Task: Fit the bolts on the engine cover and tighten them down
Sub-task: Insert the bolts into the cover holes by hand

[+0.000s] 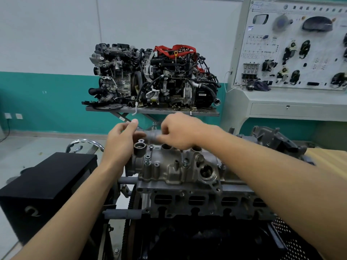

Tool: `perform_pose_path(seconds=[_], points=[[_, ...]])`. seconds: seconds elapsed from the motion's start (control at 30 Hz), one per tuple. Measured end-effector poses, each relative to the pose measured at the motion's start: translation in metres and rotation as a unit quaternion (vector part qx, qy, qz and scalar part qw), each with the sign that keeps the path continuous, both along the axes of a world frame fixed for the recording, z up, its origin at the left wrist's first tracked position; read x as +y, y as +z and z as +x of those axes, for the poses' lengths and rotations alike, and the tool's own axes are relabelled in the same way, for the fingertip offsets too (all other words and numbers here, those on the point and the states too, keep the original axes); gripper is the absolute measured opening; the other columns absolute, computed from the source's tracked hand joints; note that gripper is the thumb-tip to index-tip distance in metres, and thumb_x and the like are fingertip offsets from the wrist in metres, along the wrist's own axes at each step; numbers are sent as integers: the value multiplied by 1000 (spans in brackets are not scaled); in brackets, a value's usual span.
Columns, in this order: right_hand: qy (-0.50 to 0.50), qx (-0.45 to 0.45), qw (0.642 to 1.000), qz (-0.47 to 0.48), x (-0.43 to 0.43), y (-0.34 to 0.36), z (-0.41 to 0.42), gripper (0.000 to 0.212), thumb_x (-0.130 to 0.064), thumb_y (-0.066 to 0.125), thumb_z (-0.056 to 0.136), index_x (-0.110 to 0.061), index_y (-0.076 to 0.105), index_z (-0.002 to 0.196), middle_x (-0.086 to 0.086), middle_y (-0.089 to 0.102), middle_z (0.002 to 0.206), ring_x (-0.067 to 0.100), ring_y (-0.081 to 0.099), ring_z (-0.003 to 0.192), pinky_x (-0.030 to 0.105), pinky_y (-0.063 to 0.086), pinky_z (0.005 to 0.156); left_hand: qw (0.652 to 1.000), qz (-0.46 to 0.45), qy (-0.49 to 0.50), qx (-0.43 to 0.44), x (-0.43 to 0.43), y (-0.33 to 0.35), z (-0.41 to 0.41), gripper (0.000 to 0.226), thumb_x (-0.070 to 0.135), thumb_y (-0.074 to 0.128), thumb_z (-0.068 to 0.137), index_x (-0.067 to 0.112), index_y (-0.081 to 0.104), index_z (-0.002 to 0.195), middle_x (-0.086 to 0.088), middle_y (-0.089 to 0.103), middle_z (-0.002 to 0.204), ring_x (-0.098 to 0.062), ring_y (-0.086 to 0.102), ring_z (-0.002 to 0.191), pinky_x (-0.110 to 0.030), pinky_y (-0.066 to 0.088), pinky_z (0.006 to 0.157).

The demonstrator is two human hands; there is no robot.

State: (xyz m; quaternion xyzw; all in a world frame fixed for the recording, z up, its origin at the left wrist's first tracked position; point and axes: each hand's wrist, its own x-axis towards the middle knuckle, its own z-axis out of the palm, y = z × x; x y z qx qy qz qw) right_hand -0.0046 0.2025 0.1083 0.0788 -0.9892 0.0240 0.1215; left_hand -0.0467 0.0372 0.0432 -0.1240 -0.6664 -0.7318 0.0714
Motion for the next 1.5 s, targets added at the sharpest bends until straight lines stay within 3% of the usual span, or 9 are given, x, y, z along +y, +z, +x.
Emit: perform_pose_path(seconds=[0.1,0.2,0.3,0.43,0.67,0.93,1.13,1.3,1.5], points=[[-101,93,990,-12,73,20,35,36,-56,56,89,-24,68,94,-2,70,90,17,66,81,40,59,74,997,-40,1,59,-7,-29,15,38,63,59,80,30,69,96,10,74,88,-5,69,77,-30,54,67],[-316,107,941,52,157,23,72,55,-60,55,89,-17,58,123,8,67,115,28,62,100,42,55,84,988,-72,42,132,-2,-45,17,19,47,59,92,32,68,86,15,70,81,2,62,73,-16,46,66],[-421,40,906,12,202,2,100,62,-67,56,86,-10,57,111,12,67,102,29,61,87,38,54,74,985,-66,72,144,5,-45,14,25,31,57,100,26,69,78,15,66,69,3,57,61,-8,40,54],[-421,47,900,-98,219,-13,99,49,-47,57,92,-2,62,74,12,63,70,26,59,66,32,48,60,979,-81,87,167,6,-41,12,25,37,53,95,30,69,77,7,66,73,3,55,60,-10,38,52],[-436,87,888,-115,225,-13,89,36,-30,57,96,-3,66,73,18,67,83,26,55,65,29,39,56,982,-86,114,127,10,-38,17,24,43,50,83,37,69,71,7,62,63,2,49,51,-31,37,55],[-433,76,895,-74,222,-15,90,42,-24,51,98,-5,48,60,11,53,70,19,43,55,26,25,46,981,-76,123,132,12,-39,14,27,27,56,90,26,71,67,16,63,59,4,51,54,-19,40,53],[-435,83,892,-94,224,-14,87,39,-23,54,96,-5,48,62,13,54,71,20,45,55,28,27,45,981,-76,119,130,12,-40,14,29,26,56,91,26,71,67,16,64,59,5,51,54,-29,39,57],[-444,99,885,-105,220,-15,89,36,-24,55,96,-6,46,66,12,51,71,22,45,58,29,29,46,980,-79,105,152,10,-36,16,24,32,53,84,35,71,69,19,62,56,4,50,51,-10,35,46],[-426,118,881,-167,216,-15,96,33,-23,59,92,-6,51,64,10,53,66,23,50,58,26,33,47,977,-130,89,140,4,-32,21,24,36,53,89,26,69,74,7,61,63,-7,51,61,-32,40,61]])
